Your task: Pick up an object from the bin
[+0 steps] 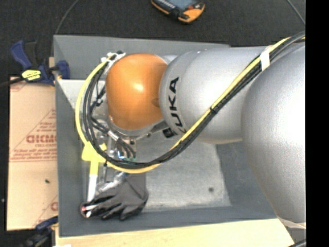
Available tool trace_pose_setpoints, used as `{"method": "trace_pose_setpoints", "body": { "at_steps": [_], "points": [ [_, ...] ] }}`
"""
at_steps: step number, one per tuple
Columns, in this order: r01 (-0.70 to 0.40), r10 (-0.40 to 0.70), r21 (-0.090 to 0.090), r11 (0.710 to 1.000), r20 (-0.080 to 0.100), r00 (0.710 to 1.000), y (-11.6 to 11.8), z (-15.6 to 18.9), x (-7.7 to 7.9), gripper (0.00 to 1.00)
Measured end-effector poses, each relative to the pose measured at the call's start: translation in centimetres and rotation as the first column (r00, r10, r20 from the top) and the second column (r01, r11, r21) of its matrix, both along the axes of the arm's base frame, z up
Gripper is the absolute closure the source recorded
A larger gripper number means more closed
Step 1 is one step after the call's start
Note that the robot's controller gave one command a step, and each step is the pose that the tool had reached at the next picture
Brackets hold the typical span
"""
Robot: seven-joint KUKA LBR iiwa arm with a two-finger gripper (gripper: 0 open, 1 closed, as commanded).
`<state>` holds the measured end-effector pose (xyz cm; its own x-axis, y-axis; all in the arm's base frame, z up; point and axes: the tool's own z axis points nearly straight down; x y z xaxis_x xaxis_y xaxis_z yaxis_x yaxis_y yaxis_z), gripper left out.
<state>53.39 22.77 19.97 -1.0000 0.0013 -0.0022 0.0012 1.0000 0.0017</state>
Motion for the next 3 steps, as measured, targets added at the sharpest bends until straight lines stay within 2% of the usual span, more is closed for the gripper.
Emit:
{"method": "trace_pose_setpoints", "body": {
  "at_steps": [1,2,3],
  "points": [
    [-0.269,0.269,-0.001,0.963,-0.002,0.963,0.6,-8.5,-3.9,0.0],
    [-0.402,0.402,-0.002,0.915,0.007,0.915,0.5,-4.1,-4.7,0.0],
    [-0.701,0.701,-0.001,0.713,0.003,0.713,0.5,-5.9,-2.5,0.0]
  ]
}}
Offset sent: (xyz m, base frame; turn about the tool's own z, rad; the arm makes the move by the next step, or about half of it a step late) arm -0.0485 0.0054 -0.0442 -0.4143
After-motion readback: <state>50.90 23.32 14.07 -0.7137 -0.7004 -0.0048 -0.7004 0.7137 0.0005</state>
